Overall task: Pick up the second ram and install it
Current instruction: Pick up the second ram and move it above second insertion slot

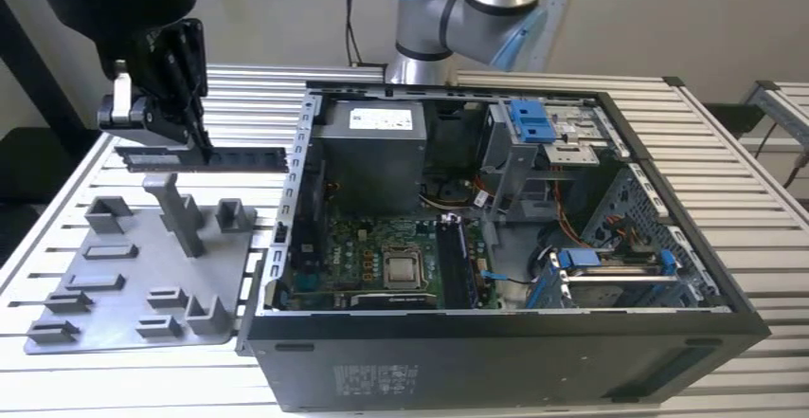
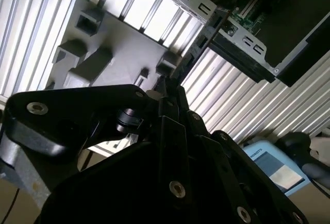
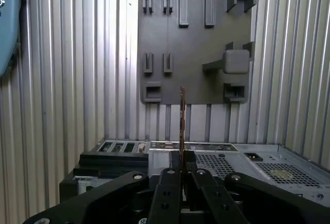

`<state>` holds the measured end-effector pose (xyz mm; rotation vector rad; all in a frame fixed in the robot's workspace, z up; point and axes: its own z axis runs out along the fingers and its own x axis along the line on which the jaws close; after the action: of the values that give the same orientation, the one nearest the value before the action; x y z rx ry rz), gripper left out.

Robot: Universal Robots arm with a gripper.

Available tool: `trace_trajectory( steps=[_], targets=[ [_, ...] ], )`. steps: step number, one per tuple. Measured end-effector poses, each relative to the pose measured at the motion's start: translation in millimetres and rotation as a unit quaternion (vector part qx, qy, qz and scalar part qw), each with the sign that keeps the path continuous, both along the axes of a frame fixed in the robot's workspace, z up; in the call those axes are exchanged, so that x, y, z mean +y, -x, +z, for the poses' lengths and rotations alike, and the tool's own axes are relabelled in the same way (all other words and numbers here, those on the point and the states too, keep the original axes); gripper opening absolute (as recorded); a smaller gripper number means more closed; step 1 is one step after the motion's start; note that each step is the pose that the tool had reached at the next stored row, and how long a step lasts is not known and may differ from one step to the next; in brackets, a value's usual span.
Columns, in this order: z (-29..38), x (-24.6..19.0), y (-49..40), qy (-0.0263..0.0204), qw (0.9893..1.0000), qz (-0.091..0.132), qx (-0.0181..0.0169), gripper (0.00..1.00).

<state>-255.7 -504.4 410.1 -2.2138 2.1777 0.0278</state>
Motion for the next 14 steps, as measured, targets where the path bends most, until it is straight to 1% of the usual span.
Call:
trace_trajectory(
  steps=[7,14],
  targets=[
    [0.0,1.2,-5.6,0.0,1.0,0.0,0.0,0.14],
    [0.0,1.3,-17.0,0.0,1.0,0.0,0.0,0.14]
  ],
)
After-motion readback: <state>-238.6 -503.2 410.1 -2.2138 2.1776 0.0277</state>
